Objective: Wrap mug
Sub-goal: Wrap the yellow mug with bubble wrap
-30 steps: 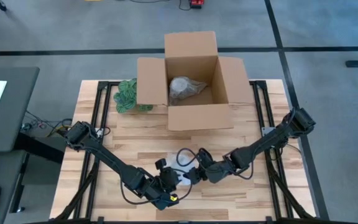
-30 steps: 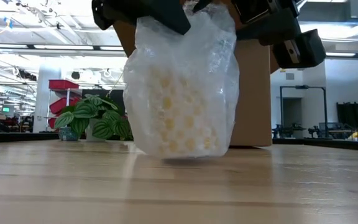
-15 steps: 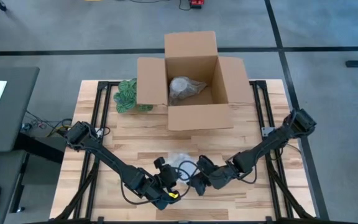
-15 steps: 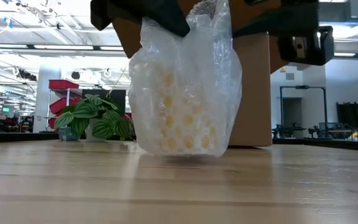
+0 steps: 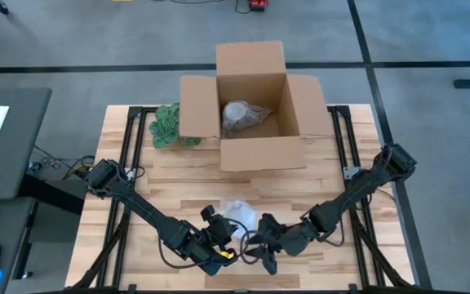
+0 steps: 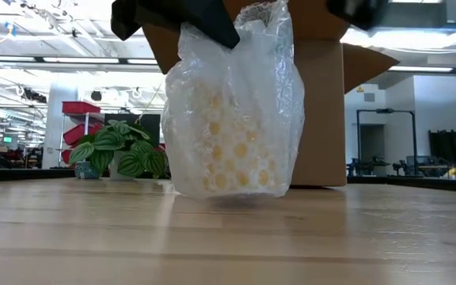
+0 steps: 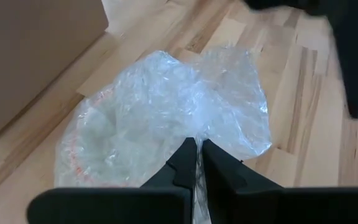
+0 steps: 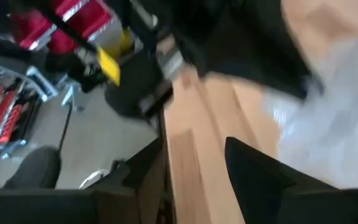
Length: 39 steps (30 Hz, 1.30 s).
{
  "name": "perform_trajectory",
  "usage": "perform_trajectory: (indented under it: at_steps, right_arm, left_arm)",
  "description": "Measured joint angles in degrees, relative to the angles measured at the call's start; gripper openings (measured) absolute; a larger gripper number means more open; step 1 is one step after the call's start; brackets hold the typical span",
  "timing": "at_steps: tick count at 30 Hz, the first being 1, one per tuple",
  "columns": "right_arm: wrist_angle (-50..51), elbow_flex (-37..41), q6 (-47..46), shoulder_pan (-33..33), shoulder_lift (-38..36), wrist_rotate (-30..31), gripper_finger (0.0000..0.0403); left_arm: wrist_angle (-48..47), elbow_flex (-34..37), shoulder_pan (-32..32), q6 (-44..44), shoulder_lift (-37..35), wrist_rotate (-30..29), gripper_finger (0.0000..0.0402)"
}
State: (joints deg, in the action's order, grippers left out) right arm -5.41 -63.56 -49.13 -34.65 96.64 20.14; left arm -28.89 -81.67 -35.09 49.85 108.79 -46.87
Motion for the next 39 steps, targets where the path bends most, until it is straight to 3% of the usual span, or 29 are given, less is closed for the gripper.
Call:
perform_trajectory:
  at_steps: [4, 13, 23, 34, 39]
  right_arm:
    - [0.9, -1.5, 1.6, 1.5, 0.0, 4.5, 0.0121]
    - [10.3, -1.5, -4.9, 9.2, 0.2, 2.8, 0.0008]
    - [12.2, -1.9, -5.1, 14.2, 5.7, -9.7, 0.0001]
    - [21.3, -5.3, -6.1, 14.5, 7.4, -12.6, 0.0000]
    - [26.7, -10.0, -4.4, 14.7, 7.6, -12.6, 0.0000]
  left_arm:
    - [-0.2, 0.0, 0.0, 0.4, 0.0, 0.0, 0.0000]
    - [-0.3, 0.1, 0.0, 0.6, 0.0, -0.8, 0.0000]
    - [-0.8, 0.1, 0.2, 1.6, -0.1, -1.5, 0.0000]
    - [-6.6, -3.5, -1.5, 2.7, -3.1, 3.1, 0.0000]
    - [-15.4, -4.9, -2.1, 11.7, -5.1, 2.4, 0.0000]
